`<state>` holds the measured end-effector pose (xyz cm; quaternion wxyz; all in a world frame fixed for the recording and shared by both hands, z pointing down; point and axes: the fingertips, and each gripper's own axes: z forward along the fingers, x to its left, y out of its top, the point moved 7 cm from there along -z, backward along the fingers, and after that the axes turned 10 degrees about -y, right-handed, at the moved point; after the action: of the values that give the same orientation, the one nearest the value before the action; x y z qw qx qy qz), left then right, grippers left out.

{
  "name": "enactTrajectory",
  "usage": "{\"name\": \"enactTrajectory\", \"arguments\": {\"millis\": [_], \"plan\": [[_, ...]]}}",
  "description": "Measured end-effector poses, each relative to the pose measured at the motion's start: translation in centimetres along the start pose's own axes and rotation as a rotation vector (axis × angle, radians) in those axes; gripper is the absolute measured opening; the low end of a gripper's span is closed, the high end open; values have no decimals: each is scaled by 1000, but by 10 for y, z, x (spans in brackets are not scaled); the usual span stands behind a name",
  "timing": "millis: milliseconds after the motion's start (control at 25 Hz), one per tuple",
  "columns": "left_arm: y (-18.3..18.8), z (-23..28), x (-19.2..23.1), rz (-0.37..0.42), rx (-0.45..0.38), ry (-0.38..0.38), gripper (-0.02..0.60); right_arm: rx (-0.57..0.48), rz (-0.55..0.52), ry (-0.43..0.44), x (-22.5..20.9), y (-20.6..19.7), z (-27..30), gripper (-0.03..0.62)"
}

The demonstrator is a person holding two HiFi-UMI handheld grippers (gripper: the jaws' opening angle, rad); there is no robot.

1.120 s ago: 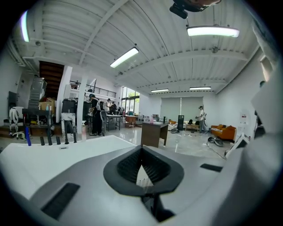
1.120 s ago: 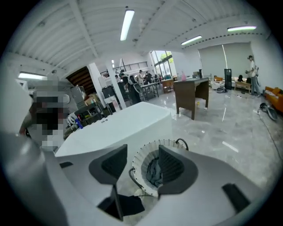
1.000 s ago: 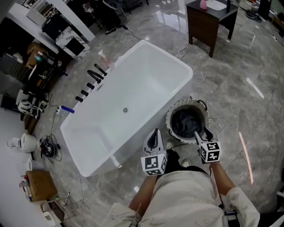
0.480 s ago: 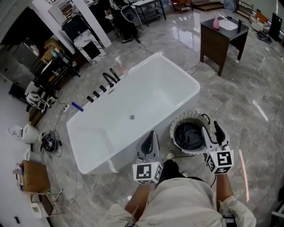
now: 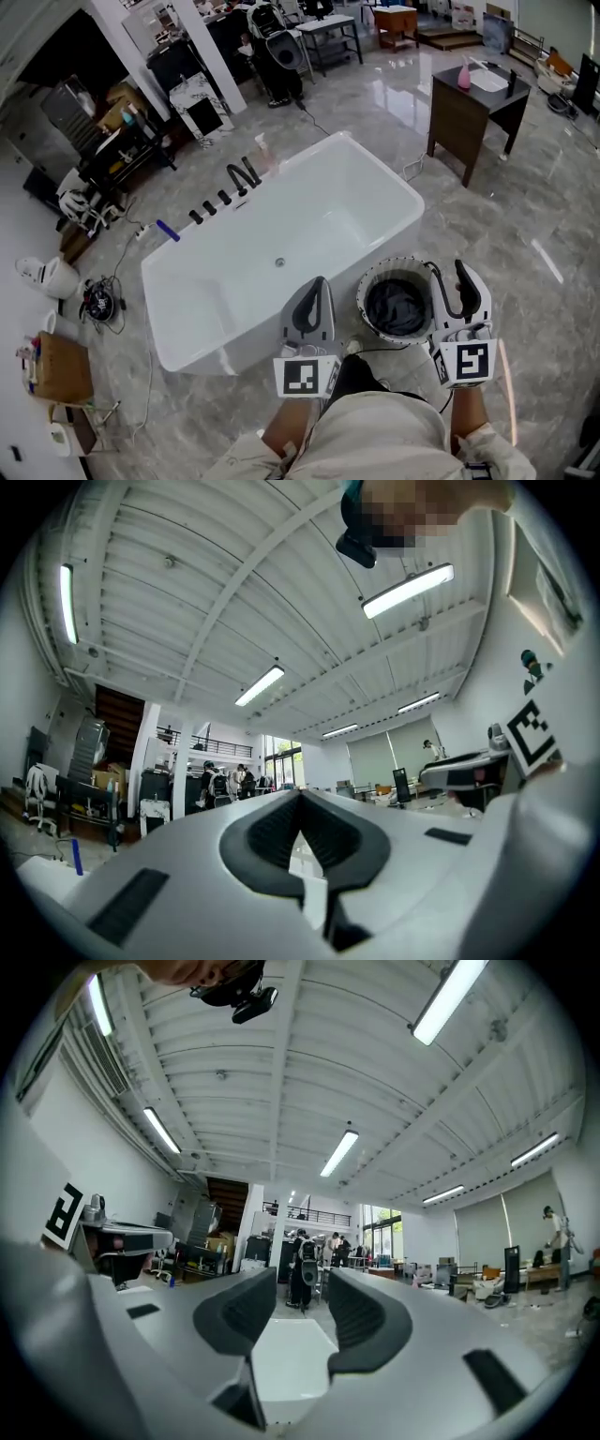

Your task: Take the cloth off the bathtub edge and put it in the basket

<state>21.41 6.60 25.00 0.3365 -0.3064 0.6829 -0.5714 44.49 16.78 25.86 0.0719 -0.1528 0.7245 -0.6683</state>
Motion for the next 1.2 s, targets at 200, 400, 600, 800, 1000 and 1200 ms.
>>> {"name": "enactTrajectory", "arguments": {"millis": [200,400,600,800,1000,1200], "plan": [[11,0,-2,-3,-17,9,-5,-24,-4,-26,-2,10,-3,138],[10,-1,-5,8,-12,-13,-5,-25,-38,-52,-2,9,-8,23],[8,2,-8,6,-14,-18,-5,-40,-18,-53,-1,7,-11,-12],[8,6,-11,-8,-17,-29,-5,-39,4,-67,-6,7,-10,-12],[7,7,-14,0,-10,-34,-5,-39,-3,-56,-8,6,-10,-12],[6,6,-15,-12,-9,-31,-5,-34,-13,-38,-3,5,-11,-12]]}}
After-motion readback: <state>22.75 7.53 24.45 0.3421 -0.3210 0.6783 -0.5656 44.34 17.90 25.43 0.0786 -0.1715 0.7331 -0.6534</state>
